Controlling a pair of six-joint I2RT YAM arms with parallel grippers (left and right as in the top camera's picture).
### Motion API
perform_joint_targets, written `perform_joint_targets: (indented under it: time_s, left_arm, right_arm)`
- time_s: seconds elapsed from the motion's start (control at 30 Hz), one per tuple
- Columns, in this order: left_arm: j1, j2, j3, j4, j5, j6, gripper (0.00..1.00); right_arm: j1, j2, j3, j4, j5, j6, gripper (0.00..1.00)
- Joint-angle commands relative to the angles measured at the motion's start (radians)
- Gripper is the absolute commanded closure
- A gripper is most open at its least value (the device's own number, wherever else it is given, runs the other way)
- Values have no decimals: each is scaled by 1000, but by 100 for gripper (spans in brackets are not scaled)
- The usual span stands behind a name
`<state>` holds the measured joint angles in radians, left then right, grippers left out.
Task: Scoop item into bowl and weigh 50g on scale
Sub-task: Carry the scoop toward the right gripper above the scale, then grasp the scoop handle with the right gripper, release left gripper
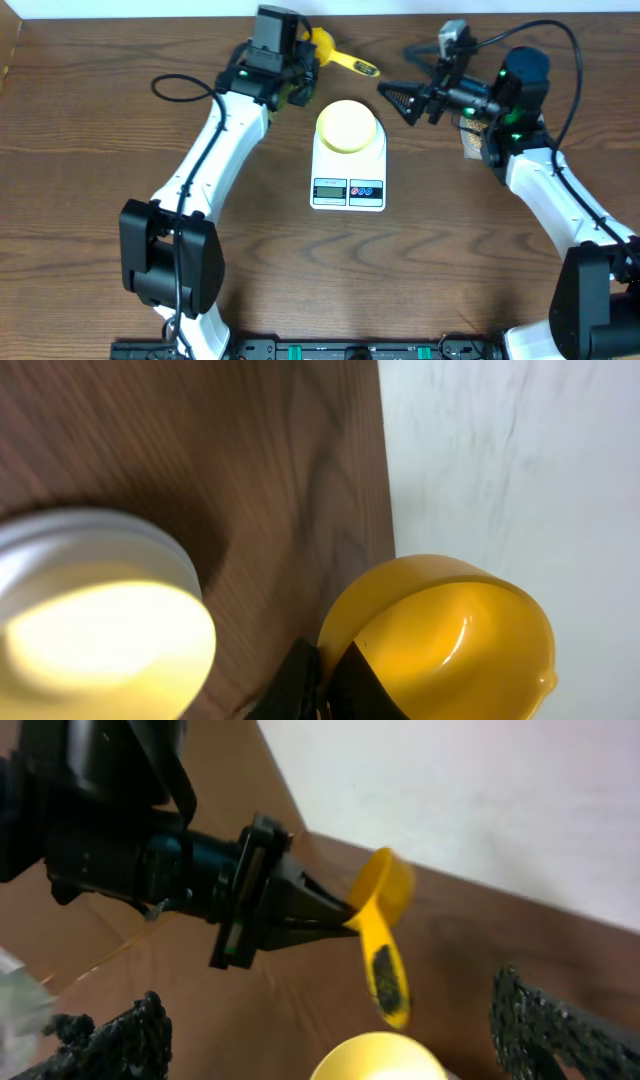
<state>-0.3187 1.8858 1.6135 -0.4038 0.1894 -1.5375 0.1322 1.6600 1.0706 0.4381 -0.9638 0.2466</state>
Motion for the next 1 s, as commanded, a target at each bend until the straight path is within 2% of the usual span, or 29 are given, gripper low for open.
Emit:
perform_joint_targets:
  time_s: [0.0, 0.1, 0.13, 0.17, 0.3, 0.5, 0.73, 0.97]
  left_arm:
    - [-19, -25, 3, -4, 48, -31, 92]
    - [-31, -25, 3, -11, 50, -31, 92]
    - [-34, -25, 3, -15, 51, -31, 93]
    - [-35, -25, 3, -21, 51, -31, 92]
    - [-39, -25, 3, -56, 51, -6, 93]
    - [-45, -25, 3, -83, 88, 2, 92]
    - [-46, -25, 3, -82, 156, -2, 93]
    - [-47, -25, 3, -85, 226, 8, 92]
  right_arm:
    - [6, 8, 21, -4, -11, 19, 1]
    - [5, 8, 21, -11, 46, 19, 1]
    - [6, 8, 21, -28, 89, 27, 12]
    - [7, 8, 21, -51, 136, 53, 18]
    - [8, 9, 21, -165, 352, 199, 30]
    - [34, 9, 21, -157, 343, 232, 38]
    - [98, 9, 21, -157, 330, 258, 41]
    - [120, 10, 21, -158, 333, 275, 55]
